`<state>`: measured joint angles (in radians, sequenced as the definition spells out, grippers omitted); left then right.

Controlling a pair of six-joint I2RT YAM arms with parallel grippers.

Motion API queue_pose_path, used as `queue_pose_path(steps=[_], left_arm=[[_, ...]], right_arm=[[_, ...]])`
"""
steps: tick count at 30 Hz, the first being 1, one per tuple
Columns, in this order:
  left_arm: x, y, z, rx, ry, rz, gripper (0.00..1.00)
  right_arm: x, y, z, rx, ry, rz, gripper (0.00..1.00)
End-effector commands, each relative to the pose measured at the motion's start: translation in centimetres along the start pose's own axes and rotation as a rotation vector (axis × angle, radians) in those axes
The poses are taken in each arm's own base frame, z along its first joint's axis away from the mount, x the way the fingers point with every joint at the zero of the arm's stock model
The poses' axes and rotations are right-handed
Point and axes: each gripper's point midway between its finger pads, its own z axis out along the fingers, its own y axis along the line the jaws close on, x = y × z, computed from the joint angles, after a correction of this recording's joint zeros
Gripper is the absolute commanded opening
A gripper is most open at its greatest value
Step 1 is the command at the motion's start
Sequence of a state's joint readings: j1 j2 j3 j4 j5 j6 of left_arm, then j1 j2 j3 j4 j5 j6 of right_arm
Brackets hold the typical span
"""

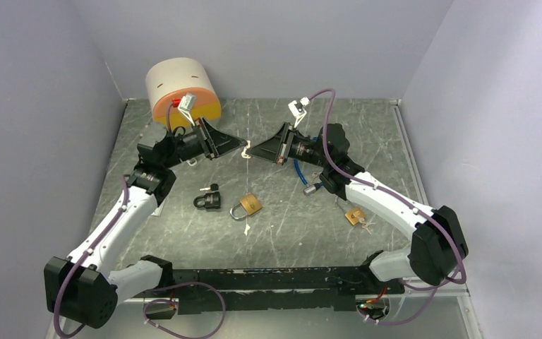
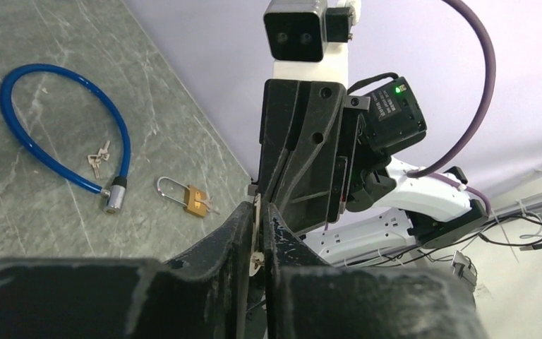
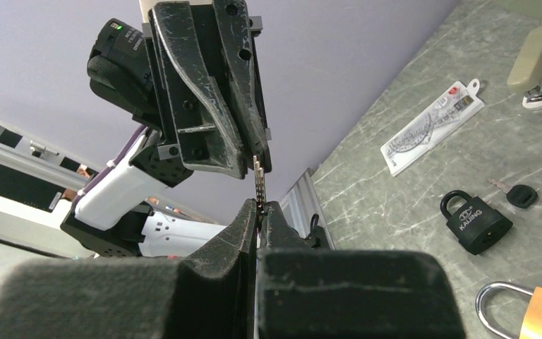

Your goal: Unlock with the key

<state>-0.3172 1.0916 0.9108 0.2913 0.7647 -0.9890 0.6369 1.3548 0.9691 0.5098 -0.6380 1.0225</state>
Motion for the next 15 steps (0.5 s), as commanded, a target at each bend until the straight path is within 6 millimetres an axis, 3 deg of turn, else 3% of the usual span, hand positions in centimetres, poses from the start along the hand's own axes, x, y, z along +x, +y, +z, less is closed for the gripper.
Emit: queue_pose_path(steps=[1, 9, 12, 15], left_arm=[[0.41, -0.44, -0.10, 0.037, 0.021, 0.021, 0.14], [0.43, -0.17, -0.01, 0.032, 0.020, 0.018, 0.19], [0.35, -0.04, 0.00, 0.025, 0.014, 0.018, 0.15], [0.36, 0.02, 0.13, 0.029, 0.019, 0.016, 0.04]], right_arm=[[-0.87, 1.92, -0.08, -0.070, -0.022, -0.045, 0.00], [-0.63, 1.75, 0.04, -0.068, -0.003, -0.046, 0.00], [-0.61, 1.72, 0.01, -0.067, 0.000, -0.049, 0.00], [-0.69, 1.78, 0.02, -0.063, -0.002, -0.053, 0.00]])
